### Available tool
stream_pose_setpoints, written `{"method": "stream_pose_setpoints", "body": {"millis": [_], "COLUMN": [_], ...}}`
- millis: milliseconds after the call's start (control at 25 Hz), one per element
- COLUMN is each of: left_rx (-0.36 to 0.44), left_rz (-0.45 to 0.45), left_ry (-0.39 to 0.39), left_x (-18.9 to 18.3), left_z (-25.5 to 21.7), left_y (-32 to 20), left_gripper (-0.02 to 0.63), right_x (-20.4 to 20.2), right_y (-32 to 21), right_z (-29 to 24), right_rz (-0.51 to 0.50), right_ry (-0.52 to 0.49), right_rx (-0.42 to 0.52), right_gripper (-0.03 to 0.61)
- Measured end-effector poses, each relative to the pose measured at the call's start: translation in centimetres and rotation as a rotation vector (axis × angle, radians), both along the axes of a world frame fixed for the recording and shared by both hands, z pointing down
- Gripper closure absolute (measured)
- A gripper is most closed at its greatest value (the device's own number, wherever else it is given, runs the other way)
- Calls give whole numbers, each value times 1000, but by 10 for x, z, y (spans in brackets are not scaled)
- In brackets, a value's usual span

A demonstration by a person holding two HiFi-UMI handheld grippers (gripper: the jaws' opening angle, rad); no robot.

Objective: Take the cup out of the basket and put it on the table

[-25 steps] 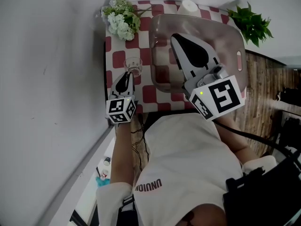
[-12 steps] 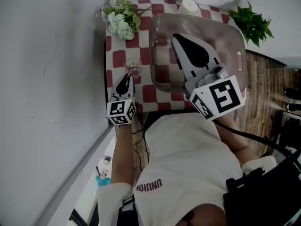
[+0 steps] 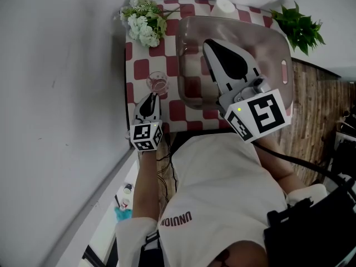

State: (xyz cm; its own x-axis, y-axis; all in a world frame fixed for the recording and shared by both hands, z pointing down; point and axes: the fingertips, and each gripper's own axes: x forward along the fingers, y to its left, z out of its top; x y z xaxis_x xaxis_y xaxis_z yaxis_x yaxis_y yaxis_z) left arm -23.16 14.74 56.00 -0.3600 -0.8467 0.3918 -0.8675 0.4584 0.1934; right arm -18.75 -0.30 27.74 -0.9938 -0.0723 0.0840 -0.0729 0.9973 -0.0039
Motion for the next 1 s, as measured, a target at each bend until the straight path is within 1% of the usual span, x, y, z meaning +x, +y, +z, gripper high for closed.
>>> {"method": "stream_pose_setpoints", "body": {"millis": [240, 560, 680, 760, 1000], "left_rx": [-17, -84, -145, -172, -189], "left_rz": [8, 38, 63, 76, 83], "left_ry": [8, -10, -31, -42, -49], "left_x": [4, 11, 14, 16, 17], "left_z": [7, 17, 22, 24, 24], "left_y": [3, 4, 5, 5, 4], "left_gripper": [552, 552, 551, 551, 551], "right_x": [0, -3, -4, -5, -6], "right_y": [0, -2, -2, -3, -4], "right_z": [0, -1, -1, -2, -1], "right_rz": [-4, -10, -14, -14, -19], "right_ry": [-6, -8, -8, -8, -7], "right_rx": [-1, -5, -6, -6, -5], "right_gripper": [561, 561, 561, 561, 561]}}
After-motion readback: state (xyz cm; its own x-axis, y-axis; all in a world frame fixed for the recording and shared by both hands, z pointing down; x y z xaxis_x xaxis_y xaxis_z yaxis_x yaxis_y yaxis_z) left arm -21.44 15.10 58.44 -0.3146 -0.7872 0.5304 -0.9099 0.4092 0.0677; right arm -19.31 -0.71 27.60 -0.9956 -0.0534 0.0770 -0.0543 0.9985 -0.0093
